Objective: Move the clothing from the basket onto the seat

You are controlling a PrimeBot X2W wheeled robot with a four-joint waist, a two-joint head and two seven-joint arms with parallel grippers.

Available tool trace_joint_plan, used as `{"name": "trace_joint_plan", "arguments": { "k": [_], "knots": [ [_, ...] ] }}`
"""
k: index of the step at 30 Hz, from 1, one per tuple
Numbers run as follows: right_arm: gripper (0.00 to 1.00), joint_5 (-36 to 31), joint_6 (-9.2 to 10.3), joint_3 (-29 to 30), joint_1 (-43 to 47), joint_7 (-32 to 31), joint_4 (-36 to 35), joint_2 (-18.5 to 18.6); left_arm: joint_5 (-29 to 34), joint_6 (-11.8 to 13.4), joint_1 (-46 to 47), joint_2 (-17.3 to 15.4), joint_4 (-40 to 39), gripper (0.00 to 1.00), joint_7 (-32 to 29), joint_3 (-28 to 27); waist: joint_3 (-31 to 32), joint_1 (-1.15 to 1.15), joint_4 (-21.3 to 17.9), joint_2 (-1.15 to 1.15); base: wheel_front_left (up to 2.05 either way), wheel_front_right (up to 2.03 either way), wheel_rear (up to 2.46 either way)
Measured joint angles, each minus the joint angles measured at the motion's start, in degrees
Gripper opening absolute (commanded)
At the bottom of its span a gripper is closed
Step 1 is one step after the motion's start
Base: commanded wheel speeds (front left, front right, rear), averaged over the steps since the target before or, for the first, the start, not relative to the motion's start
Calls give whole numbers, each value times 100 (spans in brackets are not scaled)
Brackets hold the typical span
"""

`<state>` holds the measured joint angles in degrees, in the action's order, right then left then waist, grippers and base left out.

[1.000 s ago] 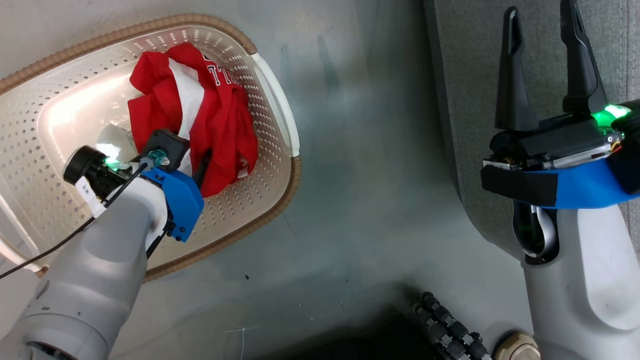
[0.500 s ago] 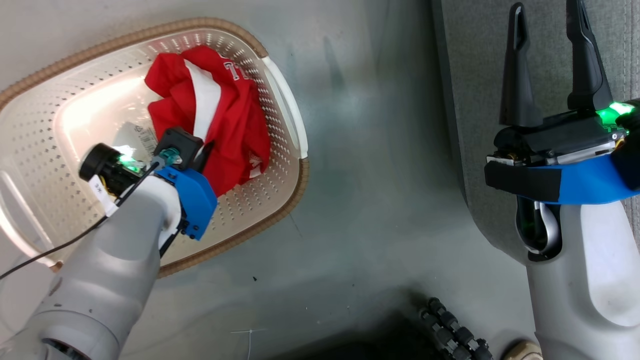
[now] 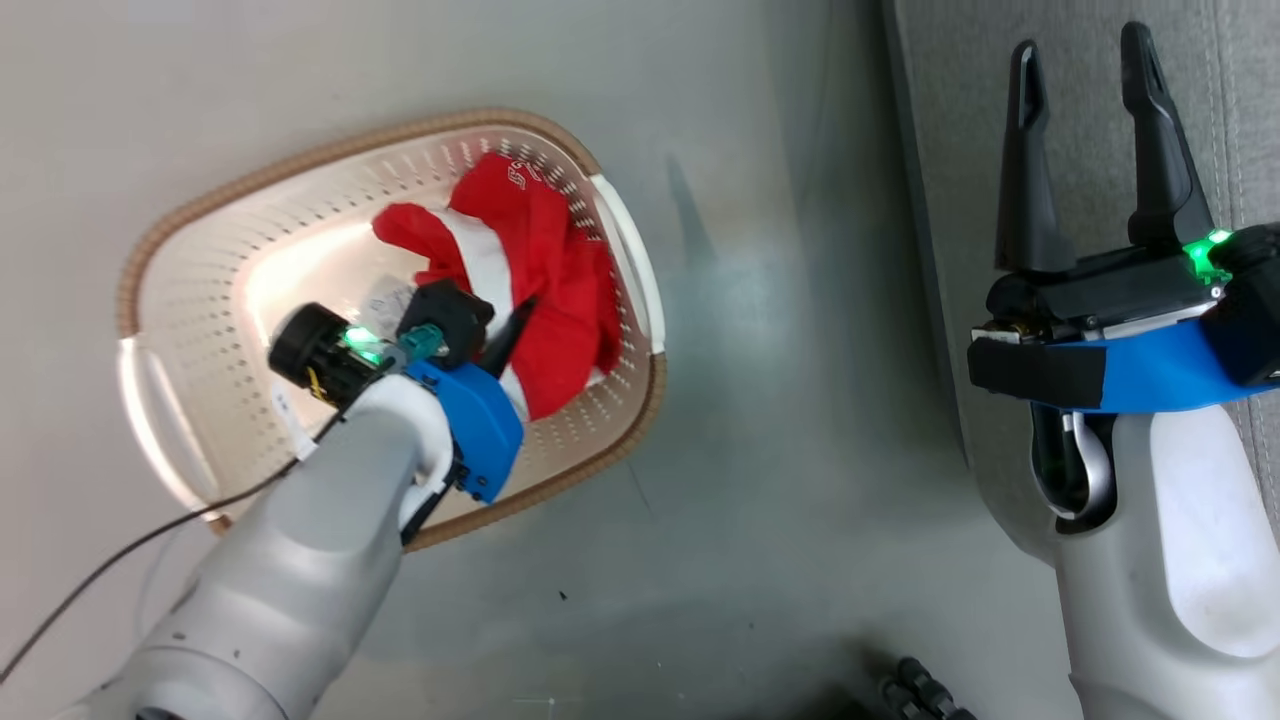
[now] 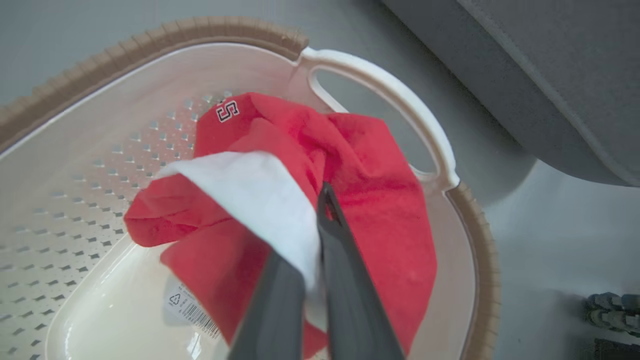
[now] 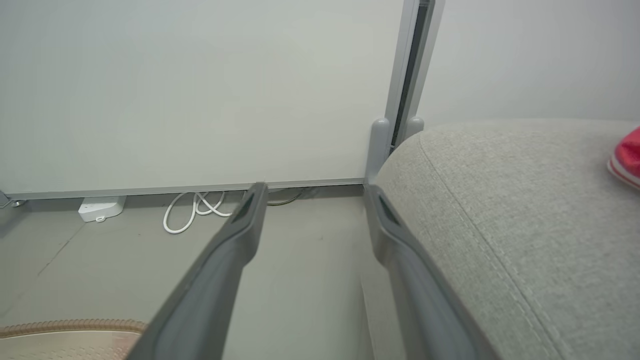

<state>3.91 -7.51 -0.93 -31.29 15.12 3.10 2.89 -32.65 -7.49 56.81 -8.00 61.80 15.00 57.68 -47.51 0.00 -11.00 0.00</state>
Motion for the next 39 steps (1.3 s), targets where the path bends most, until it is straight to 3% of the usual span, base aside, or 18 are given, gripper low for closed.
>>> {"name": "trace_joint_plan", "arguments": {
  "k": [10,30,39],
  "knots": [
    [100,-141,0,97,264,-1,297,-2,162,0,-575,-13,-981,0,0,-424,766,0,393,0,0,0,0],
    [100,-229,0,200,1232,-1,833,-3,857,0,-1650,99,-2432,0,0,-1805,2550,-1,984,0,0,0,0],
    [100,-177,0,125,1722,0,984,-3,1032,0,-1849,186,-2852,0,0,-1954,3352,-1,1186,0,0,0,0]
  ]
}}
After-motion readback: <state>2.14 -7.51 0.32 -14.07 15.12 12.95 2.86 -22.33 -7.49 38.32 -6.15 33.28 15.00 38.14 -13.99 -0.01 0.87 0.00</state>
